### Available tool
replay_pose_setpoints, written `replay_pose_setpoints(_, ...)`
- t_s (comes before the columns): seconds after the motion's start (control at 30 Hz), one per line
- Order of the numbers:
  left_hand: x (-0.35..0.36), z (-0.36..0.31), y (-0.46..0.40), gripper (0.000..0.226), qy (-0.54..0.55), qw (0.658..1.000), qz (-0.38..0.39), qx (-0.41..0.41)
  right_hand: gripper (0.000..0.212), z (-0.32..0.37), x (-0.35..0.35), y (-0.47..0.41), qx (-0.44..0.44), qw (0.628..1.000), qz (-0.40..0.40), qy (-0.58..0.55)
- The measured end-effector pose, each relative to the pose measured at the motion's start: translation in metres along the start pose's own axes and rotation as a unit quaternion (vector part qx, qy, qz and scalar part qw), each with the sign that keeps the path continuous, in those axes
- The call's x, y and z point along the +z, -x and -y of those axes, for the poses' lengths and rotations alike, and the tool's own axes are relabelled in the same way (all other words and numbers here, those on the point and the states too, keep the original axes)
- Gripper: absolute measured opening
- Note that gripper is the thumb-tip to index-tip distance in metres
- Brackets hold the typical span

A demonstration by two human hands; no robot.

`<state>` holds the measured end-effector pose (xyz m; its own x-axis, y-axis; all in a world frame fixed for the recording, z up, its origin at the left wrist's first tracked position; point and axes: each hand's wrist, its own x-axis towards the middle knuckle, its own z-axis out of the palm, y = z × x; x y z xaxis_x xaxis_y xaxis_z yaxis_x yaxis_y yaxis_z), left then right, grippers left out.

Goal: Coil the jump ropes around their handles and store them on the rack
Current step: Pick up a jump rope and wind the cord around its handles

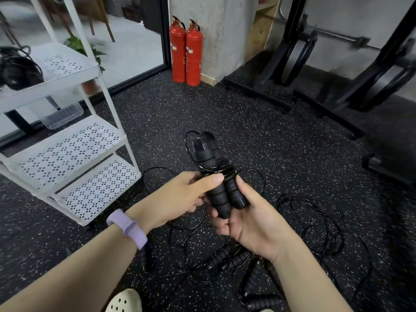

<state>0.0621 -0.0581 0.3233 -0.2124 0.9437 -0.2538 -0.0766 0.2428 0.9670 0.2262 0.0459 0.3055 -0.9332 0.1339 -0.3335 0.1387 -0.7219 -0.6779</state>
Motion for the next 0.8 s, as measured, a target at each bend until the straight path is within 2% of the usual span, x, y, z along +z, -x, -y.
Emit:
replay_pose_setpoints(0.1,-0.001,0.000,-0.002,0.060,-0.069,0.996,-0.058,-0.022,0.059,-0.005,0.000,-0.003,-0.048,0.997,-0.053,0.020)
replay_pose_setpoints(0.17,-0.003,0.002,-0.003,0.077,-0.161,0.980,-0.107,-0.041,0.062,-0.005,0.001,-0.005,-0.082,0.983,-0.145,0.079)
replay_pose_setpoints(0.2,-0.005,0.004,-0.003,0.078,-0.204,0.969,-0.127,-0.049,0.069,-0.004,0.000,-0.006,-0.091,0.966,-0.203,0.131)
replay_pose_setpoints(0.27,-0.009,0.009,-0.004,0.070,-0.257,0.952,-0.154,-0.059,0.088,-0.001,-0.002,-0.005,-0.093,0.920,-0.291,0.246)
replay_pose_setpoints(0.3,-0.010,0.010,-0.004,0.067,-0.269,0.949,-0.154,-0.063,0.088,-0.001,-0.003,-0.004,-0.093,0.896,-0.311,0.303)
replay_pose_setpoints(0.33,-0.010,0.011,-0.005,0.068,-0.280,0.947,-0.145,-0.065,0.081,-0.002,-0.003,-0.004,-0.100,0.872,-0.321,0.355)
replay_pose_setpoints(0.4,-0.007,0.012,-0.004,0.084,-0.291,0.946,-0.121,-0.075,0.054,-0.004,-0.001,-0.004,-0.110,0.830,-0.338,0.430)
replay_pose_setpoints(0.47,-0.001,0.011,-0.003,0.094,-0.263,0.953,-0.115,-0.099,0.037,-0.009,0.001,-0.008,-0.116,0.794,-0.352,0.482)
replay_pose_setpoints(0.53,0.005,0.011,-0.003,0.086,-0.202,0.963,-0.129,-0.125,0.038,-0.019,0.003,-0.013,-0.137,0.740,-0.365,0.549)
replay_pose_setpoints(0.63,0.010,0.012,-0.006,0.073,-0.122,0.963,-0.182,-0.156,0.045,-0.033,0.010,-0.023,-0.193,0.631,-0.373,0.652)
replay_pose_setpoints(0.67,0.009,0.013,-0.008,0.070,-0.109,0.961,-0.194,-0.165,0.047,-0.036,0.013,-0.025,-0.212,0.611,-0.370,0.667)
replay_pose_setpoints(0.7,0.007,0.014,-0.009,0.067,-0.095,0.960,-0.198,-0.173,0.049,-0.037,0.013,-0.027,-0.224,0.607,-0.366,0.669)
replay_pose_setpoints(0.73,0.004,0.015,-0.009,0.064,-0.079,0.961,-0.196,-0.176,0.052,-0.036,0.011,-0.027,-0.230,0.621,-0.358,0.659)
replay_pose_setpoints(0.77,0.002,0.015,-0.009,0.061,-0.065,0.964,-0.192,-0.174,0.057,-0.034,0.010,-0.026,-0.228,0.651,-0.348,0.635)
replay_pose_setpoints(0.8,-0.001,0.014,-0.008,0.059,-0.059,0.966,-0.187,-0.168,0.061,-0.031,0.009,-0.024,-0.214,0.695,-0.338,0.597)
